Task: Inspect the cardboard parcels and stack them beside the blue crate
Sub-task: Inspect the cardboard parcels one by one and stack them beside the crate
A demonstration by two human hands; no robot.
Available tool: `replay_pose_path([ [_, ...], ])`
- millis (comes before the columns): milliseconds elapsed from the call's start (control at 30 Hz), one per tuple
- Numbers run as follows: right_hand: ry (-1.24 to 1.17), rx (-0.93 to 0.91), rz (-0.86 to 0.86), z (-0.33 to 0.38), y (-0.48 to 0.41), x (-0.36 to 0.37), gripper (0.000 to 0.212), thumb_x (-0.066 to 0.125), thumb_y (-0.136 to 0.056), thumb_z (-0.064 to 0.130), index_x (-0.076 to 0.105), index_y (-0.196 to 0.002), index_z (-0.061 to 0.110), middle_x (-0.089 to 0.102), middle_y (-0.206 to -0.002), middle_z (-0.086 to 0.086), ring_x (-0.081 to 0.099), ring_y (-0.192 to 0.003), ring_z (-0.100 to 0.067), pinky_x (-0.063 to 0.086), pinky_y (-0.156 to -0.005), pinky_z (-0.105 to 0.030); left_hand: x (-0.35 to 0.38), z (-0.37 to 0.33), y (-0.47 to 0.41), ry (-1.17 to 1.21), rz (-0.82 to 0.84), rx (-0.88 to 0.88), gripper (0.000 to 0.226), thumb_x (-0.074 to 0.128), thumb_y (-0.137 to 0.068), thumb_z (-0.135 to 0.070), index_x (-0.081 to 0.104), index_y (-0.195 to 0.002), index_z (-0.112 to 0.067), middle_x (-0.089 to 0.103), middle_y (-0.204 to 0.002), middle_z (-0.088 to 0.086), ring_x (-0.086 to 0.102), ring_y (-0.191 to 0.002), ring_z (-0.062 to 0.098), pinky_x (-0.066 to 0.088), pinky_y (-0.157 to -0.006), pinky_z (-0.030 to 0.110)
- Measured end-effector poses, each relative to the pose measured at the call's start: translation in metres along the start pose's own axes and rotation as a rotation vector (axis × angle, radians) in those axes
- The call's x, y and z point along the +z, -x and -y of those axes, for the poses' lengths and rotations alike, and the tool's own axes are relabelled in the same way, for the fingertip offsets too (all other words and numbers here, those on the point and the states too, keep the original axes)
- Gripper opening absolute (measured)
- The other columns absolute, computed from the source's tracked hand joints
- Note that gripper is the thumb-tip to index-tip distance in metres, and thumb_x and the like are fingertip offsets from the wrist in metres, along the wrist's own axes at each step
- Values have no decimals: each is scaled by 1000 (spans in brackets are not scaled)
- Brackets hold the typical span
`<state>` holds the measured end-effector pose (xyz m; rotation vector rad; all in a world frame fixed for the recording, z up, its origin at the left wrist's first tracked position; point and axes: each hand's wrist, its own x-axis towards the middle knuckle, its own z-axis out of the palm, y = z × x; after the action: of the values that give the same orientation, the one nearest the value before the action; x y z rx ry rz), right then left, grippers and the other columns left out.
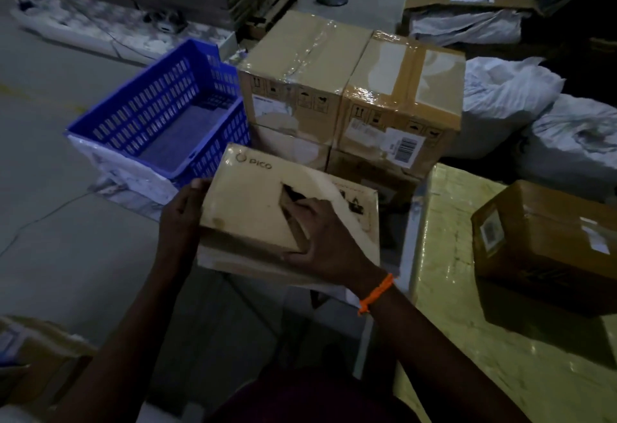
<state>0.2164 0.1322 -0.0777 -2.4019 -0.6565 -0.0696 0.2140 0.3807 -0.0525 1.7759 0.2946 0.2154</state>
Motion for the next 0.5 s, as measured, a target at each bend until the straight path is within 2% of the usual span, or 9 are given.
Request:
replay_pose_path([
  [67, 76, -59, 44, 6, -12, 10, 89, 91, -67, 35, 56, -143, 7, 58, -136, -16, 50, -122, -31, 45, -104, -45, -5, 14, 2, -98, -25, -93, 31, 55, -99, -51, 64, -117, -28, 65, -113, -4, 63, -105, 20, 50, -80, 34],
  [133, 137, -106, 90, 6, -16, 17, 86, 92, -63, 34, 60, -138, 5, 61, -134, -17, 56, -118, -36, 48, -102, -48, -5, 30, 9, -233, -9, -120, 60, 64, -86, -58, 59, -132, -21, 62, -125, 1, 60, -113, 22, 53, -90, 41],
  [167, 152, -123, 96, 3, -15, 20, 85, 93, -62, 34, 62, -136, 5, 62, -133, -17, 58, -116, -37, 48, -102, -50, -4, 36, 12, -256, 0, -127, 67, 66, -84, -58, 55, -138, -19, 61, -132, 3, 58, -117, 21, 52, -94, 43],
  [233, 152, -145, 57, -5, -9, 22, 84, 95, -59, 32, 64, -132, 4, 63, -133, -18, 59, -118, -37, 47, -104, -54, 1, 36, 17, -278, 0, -113, 64, 70, -90, -49, 50, -142, -17, 56, -141, 9, 55, -123, 22, 49, -96, 43],
  [300, 152, -157, 1, -7, 2, 17, 82, 93, -63, 32, 63, -134, 5, 60, -140, -17, 55, -127, -35, 44, -110, -54, 6, 32, 18, -379, -38, 49, 56, 71, -94, -30, 48, -142, -13, 54, -141, 13, 52, -122, 22, 47, -96, 44],
  [367, 115, -136, -100, -9, 20, 6, 72, 82, -78, 40, 61, -138, 5, 56, -145, -15, 50, -135, -30, 40, -116, -46, 14, 25, 18, -517, -51, 301, 58, 73, -91, -17, 48, -143, -11, 52, -143, 14, 49, -128, 26, 45, -102, 46],
  [433, 27, -28, -268, -21, 45, -6, 59, 70, -91, 44, 62, -135, 6, 56, -143, -9, 52, -134, -23, 44, -113, -35, 33, 9, 25, -561, 96, 470, 52, 71, -91, -19, 51, -140, -18, 56, -140, 8, 49, -127, 17, 45, -104, 43],
  [500, -75, 198, -407, -39, 71, -18, 50, 67, -95, 42, 63, -135, 11, 58, -141, -4, 55, -131, -15, 50, -107, -34, 61, -3, 35, -633, 338, 578, 44, 63, -93, -37, 56, -134, -23, 63, -128, 1, 53, -116, 9, 50, -99, 42],
])
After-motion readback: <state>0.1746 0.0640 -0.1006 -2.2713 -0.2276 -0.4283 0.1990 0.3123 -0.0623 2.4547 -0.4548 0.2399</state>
